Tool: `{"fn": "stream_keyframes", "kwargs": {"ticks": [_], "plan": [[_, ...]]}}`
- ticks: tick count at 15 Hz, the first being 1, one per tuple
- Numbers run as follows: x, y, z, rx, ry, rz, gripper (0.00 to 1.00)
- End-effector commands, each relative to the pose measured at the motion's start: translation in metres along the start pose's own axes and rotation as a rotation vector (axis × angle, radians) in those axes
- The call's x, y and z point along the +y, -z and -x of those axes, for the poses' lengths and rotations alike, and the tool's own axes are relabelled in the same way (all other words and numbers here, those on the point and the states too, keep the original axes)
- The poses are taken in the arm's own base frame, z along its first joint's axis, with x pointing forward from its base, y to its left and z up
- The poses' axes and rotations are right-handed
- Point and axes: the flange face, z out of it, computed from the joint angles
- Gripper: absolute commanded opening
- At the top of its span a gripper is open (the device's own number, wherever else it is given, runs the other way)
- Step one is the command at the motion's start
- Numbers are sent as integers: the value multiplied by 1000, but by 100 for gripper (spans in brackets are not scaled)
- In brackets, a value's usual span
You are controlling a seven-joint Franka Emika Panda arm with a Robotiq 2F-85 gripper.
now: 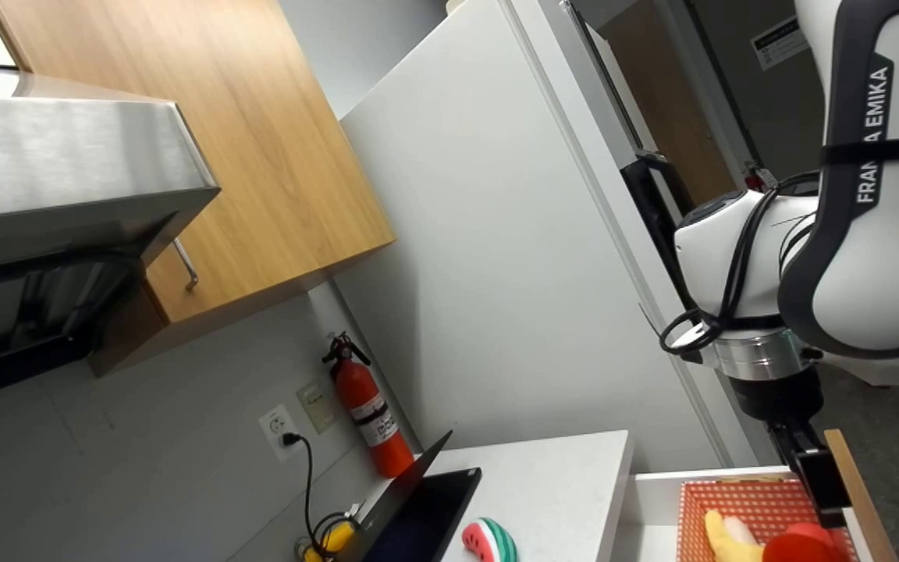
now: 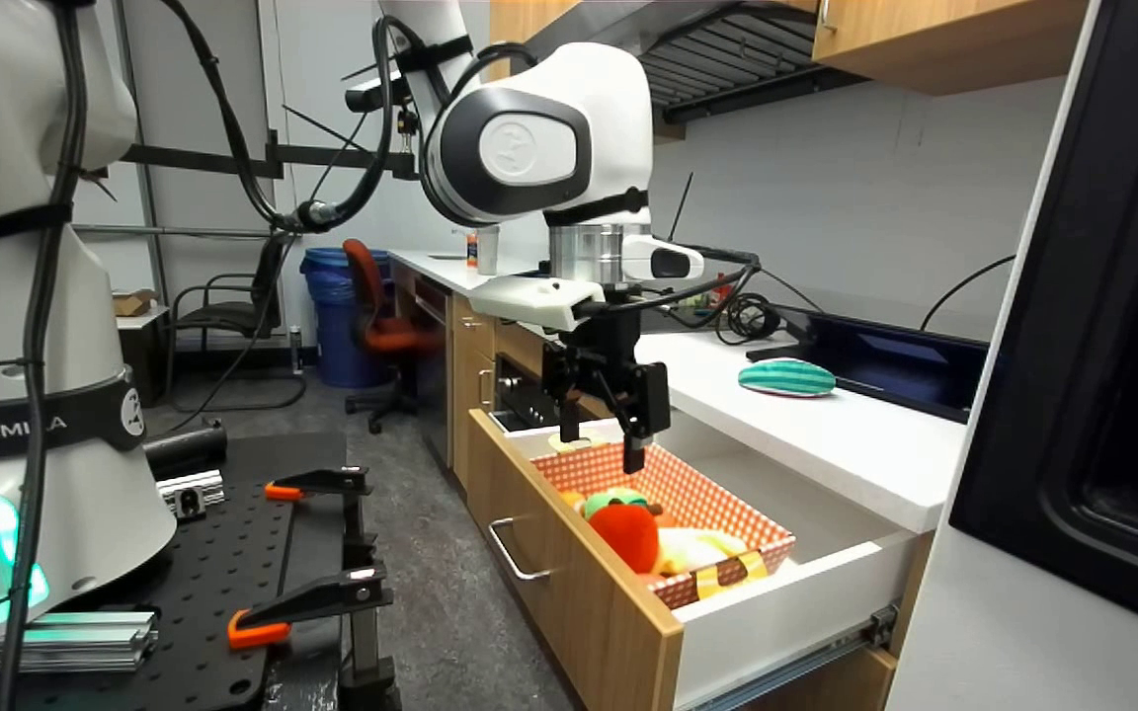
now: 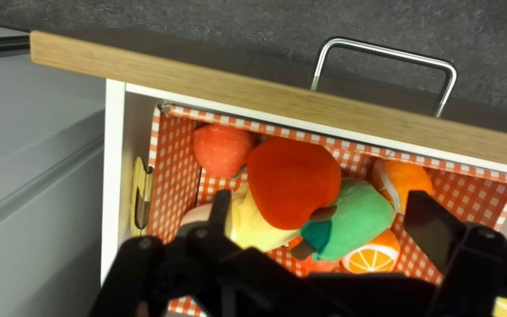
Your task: Open the drawer, pick up the orange plush toy, put it in the box that is in the drawer and close the drawer
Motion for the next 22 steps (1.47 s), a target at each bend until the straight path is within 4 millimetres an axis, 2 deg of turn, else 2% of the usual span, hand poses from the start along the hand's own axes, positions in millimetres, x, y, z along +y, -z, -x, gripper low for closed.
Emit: {"fn": "stream_keyframes", "kwargs": {"ticks": [1,6,7,8,10,17,20,22], "plan": [[-13,19,15,-7,-25,-6,100],[-23,25,32,-6,-36,-12,100],[-17,26,17,-8,-38,-12,100],[-17,28,19,-8,-40,-12,100],[-15,30,18,-6,-41,-9,72],[-10,34,20,-11,-50,-6,18],[-5,29,29,-69,-88,-26,0],[-2,24,37,-115,-123,-43,0]]}}
